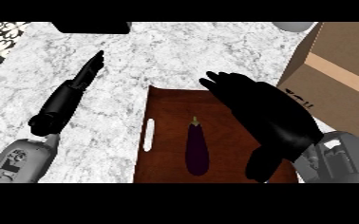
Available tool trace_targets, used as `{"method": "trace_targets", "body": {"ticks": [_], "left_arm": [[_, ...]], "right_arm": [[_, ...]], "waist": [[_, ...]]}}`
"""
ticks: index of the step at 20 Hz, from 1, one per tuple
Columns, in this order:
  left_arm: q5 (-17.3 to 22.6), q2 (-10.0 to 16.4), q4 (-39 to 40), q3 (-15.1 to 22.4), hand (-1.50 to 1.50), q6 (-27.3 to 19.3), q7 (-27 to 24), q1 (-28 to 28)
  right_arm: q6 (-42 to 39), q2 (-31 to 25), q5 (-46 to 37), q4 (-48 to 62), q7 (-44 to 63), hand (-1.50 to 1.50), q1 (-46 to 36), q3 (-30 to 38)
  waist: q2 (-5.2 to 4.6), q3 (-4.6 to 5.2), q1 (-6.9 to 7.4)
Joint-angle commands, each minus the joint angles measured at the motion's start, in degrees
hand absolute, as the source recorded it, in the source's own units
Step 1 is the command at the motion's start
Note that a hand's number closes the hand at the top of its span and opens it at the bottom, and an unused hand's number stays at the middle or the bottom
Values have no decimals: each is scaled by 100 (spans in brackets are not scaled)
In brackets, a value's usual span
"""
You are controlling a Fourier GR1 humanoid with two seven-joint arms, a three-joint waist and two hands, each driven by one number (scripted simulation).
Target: Pick the eggplant from the tray and place it in the cardboard box
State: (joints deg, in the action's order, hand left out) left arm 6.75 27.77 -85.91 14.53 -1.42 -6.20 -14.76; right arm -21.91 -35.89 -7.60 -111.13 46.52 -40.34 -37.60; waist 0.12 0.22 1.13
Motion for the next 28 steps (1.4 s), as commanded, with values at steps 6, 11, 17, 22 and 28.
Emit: {"method": "trace_targets", "body": {"ticks": [6, 11, 17, 22, 28], "left_arm": [[-171, -194, 201, -44, 0, 8, -25, -138], [-48, 2, -47, -232, 0, 162, -15, 139], [-93, -128, 134, -312, 0, 179, -38, 8], [-241, -269, 204, -269, 0, 122, 64, -133], [-425, -364, 317, -245, 0, 195, -263, 150]], "right_arm": [[-863, 1742, 109, 966, 2031, -150, -1214, -1044], [-898, 2089, 394, 1293, 2625, -150, -1227, -1255], [-629, 2621, 422, 1584, 3040, -150, -1173, -1563], [-449, 2808, -169, 2248, 2738, -150, -1313, -1839], [-596, 2797, -438, 2280, 2669, -150, -1091, -1760]], "waist": [[0, -6, -46], [28, -9, -63], [35, -13, -137], [7, -16, -124], [0, -16, -133]]}}
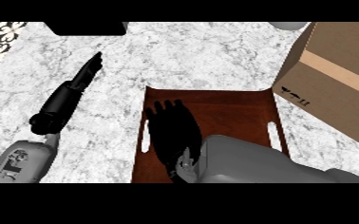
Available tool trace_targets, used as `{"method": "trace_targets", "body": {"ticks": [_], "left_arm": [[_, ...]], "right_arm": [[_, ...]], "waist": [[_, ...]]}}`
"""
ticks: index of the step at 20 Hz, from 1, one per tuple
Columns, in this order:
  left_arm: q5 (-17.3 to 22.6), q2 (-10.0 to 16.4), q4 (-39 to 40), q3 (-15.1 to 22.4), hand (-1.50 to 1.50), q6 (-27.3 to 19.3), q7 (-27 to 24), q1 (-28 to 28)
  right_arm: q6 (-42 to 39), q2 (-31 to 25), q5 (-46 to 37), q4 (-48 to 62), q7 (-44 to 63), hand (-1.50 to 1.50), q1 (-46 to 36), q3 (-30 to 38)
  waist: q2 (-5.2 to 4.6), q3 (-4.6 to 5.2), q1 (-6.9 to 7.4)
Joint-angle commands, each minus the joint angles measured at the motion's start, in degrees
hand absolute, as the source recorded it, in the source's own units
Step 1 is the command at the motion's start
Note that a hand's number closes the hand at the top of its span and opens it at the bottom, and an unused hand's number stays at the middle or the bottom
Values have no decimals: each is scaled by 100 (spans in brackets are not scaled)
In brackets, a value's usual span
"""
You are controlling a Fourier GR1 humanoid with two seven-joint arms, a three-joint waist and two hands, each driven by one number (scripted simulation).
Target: Pick the eggplant from the tray and place it in the cardboard box
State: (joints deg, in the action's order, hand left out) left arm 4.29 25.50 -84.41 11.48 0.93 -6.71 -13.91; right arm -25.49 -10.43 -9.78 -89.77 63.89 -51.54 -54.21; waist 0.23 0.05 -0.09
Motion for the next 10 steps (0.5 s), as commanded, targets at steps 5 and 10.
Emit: {"method": "trace_targets", "body": {"ticks": [5, 10], "left_arm": [[-48, -45, -351, -84, 0, 73, 264, 90], [-100, -88, -227, -182, 0, 125, 196, 120]], "right_arm": [[-420, 125, -477, 256, 706, -150, 223, -61], [-440, -1, -838, 549, 320, -150, 450, -111]], "waist": [[0, -3, 3], [-11, -3, 0]]}}
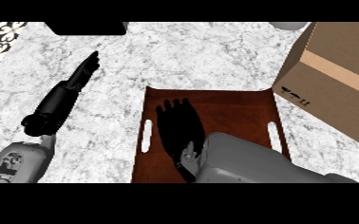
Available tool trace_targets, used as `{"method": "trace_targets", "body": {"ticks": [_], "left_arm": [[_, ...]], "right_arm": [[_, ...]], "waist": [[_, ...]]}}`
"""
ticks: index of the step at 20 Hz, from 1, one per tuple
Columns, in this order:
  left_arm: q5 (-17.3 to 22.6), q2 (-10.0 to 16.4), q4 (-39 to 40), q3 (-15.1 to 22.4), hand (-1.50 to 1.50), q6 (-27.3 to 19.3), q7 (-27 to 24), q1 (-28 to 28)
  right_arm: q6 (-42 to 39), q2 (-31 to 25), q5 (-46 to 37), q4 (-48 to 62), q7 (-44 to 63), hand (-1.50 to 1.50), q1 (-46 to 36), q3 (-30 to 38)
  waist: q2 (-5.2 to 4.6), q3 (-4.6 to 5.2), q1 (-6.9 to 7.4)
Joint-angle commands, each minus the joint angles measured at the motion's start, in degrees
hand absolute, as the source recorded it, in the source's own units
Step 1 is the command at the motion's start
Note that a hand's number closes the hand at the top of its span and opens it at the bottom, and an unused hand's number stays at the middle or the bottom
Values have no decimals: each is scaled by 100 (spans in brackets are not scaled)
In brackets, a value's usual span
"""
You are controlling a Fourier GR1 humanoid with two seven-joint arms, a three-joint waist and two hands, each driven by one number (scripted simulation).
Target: Pick the eggplant from the tray and place it in the cardboard box
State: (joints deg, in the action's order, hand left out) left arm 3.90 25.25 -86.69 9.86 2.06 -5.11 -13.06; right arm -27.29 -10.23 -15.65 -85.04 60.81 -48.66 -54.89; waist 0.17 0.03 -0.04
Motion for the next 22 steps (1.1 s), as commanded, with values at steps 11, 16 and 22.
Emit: {"method": "trace_targets", "body": {"ticks": [11, 16, 22], "left_arm": [[-263, -287, -145, -169, 0, 200, 57, 114], [-473, -530, -142, -69, 0, 56, 118, 52], [-561, -516, -103, -296, 0, 231, 192, -64]], "right_arm": [[-590, 608, -876, 340, 306, -150, 793, 356], [-534, 321, -1415, 444, 90, -150, 1013, 324], [-404, 403, -1959, 1108, -721, -150, 1246, 644]], "waist": [[-9, -1, 18], [-12, -1, -3], [-20, -3, 18]]}}
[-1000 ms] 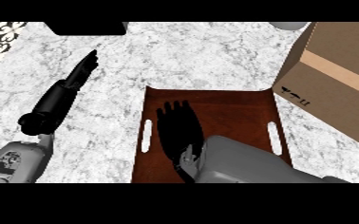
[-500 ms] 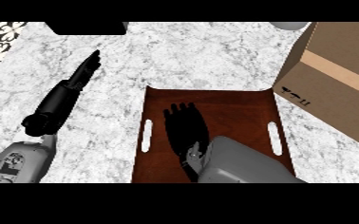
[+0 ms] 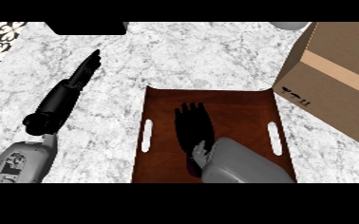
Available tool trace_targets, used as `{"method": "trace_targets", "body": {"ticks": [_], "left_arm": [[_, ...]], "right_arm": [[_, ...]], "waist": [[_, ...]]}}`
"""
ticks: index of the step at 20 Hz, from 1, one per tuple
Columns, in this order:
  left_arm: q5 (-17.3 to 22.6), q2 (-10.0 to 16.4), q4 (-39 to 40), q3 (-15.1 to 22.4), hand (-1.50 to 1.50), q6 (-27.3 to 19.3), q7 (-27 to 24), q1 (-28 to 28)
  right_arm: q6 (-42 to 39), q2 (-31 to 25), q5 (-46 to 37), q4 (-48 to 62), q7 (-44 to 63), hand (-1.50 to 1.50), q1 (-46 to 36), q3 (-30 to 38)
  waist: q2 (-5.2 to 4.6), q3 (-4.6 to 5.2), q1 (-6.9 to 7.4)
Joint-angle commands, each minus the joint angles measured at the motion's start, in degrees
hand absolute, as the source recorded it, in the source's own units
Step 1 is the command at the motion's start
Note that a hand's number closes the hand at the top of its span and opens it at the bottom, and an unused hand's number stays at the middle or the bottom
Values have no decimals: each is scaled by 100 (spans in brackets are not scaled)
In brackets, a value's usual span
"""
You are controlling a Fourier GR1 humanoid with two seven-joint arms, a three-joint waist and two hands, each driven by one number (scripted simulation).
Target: Pick the eggplant from the tray and place it in the cardboard box
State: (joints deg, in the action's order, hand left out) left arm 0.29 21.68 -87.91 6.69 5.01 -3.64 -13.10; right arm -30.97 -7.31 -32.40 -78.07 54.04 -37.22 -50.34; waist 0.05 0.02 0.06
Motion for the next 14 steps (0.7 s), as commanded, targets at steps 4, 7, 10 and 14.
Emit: {"method": "trace_targets", "body": {"ticks": [4, 7, 10, 14], "left_arm": [[-142, -190, 176, -206, 0, 196, 39, -194], [-261, -294, -3, -100, 0, 194, -38, 81], [-217, -128, 177, -343, 0, 377, -164, 2], [-394, -335, 125, -295, 0, 232, -165, -44]], "right_arm": [[-135, -8, -627, 291, -557, -150, 477, 355], [-26, 286, -940, 668, -1167, 150, 330, 116], [-120, -127, -1187, 67, -1522, 150, 232, 247], [688, 63, -1863, 763, -2093, 150, 202, 53]], "waist": [[-5, -2, -7], [-10, -2, 31], [-6, -2, 6], [-16, -3, 24]]}}
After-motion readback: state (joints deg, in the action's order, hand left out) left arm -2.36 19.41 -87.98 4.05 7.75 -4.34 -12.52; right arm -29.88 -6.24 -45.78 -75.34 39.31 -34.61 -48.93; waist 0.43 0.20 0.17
